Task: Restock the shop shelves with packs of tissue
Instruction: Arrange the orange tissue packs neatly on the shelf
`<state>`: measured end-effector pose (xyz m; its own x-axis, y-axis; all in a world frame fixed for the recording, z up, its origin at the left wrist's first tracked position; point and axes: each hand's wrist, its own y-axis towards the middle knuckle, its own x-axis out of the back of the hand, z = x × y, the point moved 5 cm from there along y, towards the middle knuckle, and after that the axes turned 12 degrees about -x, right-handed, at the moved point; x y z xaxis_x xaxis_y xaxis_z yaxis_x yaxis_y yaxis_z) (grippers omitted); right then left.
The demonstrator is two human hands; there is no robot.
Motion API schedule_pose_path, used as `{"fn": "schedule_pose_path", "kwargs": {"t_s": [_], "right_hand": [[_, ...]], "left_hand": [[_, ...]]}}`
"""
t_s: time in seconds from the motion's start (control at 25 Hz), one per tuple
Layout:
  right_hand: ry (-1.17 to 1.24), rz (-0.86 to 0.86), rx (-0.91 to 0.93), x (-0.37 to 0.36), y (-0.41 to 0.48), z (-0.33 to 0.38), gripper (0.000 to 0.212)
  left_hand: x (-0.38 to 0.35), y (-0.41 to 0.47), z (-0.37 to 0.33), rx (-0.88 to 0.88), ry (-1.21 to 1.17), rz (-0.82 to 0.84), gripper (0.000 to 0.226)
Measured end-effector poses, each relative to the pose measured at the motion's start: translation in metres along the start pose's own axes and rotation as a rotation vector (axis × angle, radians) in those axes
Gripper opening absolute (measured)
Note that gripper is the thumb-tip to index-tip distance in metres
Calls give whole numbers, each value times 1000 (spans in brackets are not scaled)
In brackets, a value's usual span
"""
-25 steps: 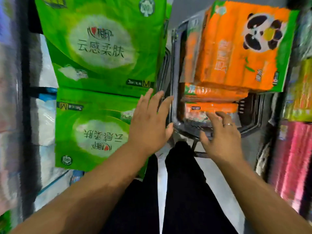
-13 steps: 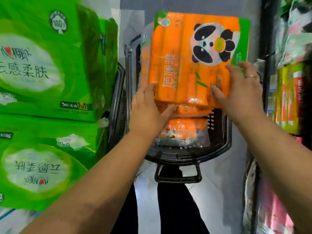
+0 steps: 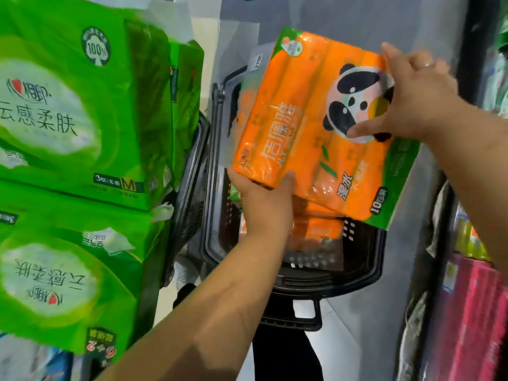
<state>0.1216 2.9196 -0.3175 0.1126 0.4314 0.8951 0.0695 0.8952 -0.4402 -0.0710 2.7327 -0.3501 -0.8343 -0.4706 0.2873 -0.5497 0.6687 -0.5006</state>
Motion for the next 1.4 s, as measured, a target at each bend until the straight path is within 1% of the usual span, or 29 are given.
{"fn": "schedule_pose_path", "kwargs": {"t_s": [0.08, 0.16, 0.24, 0.28, 0.32, 0.4, 0.44, 0.56, 0.64, 0.72, 0.84, 1.0, 1.12, 1.16, 1.28, 1.4], "right_hand": [[-23, 23, -89, -8, -16, -11, 116], [66, 90, -170, -25, -42, -22, 103], [311, 155, -268, -46, -71, -31, 89], [464, 179, -322, -56, -82, -34, 86], [598, 193, -352, -63, -90, -34, 89], [742, 202, -353, -71, -96, -32, 101], [770, 209, -339, -71, -97, -29, 100], [828, 225, -339, -62, -117, -21, 86], [859, 212, -323, -39, -143, -11, 82], [866, 206, -294, -7, -173, 1, 81], [873, 223, -225, 47, -220, 20, 70], [812, 264, -83, 107, -285, 60, 76], [714, 292, 27, 141, -324, 102, 96], [699, 293, 73, 151, -332, 117, 94], [676, 322, 274, 181, -360, 178, 77], [623, 358, 440, 206, -391, 248, 78]], "left_hand": [[7, 19, -10, -91, 57, 17, 106], [14, 34, -19, -182, 120, 90, 105], [21, 44, -21, -231, 198, 158, 103], [24, 46, -18, -227, 204, 189, 103], [25, 46, -14, -199, 195, 223, 101], [26, 38, -10, -130, 188, 300, 97], [27, 34, -10, -120, 186, 326, 95], [40, 20, -23, -157, 160, 340, 90], [59, 2, -39, -208, 167, 322, 88], [87, -21, -61, -245, 176, 283, 91], [135, -67, -103, -292, 205, 260, 98], [219, -132, -157, -345, 215, 221, 97], [283, -169, -185, -367, 215, 96, 93], [302, -178, -191, -364, 214, 45, 95], [366, -213, -208, -348, 185, -139, 96], [425, -243, -218, -333, 131, -309, 92]]}}
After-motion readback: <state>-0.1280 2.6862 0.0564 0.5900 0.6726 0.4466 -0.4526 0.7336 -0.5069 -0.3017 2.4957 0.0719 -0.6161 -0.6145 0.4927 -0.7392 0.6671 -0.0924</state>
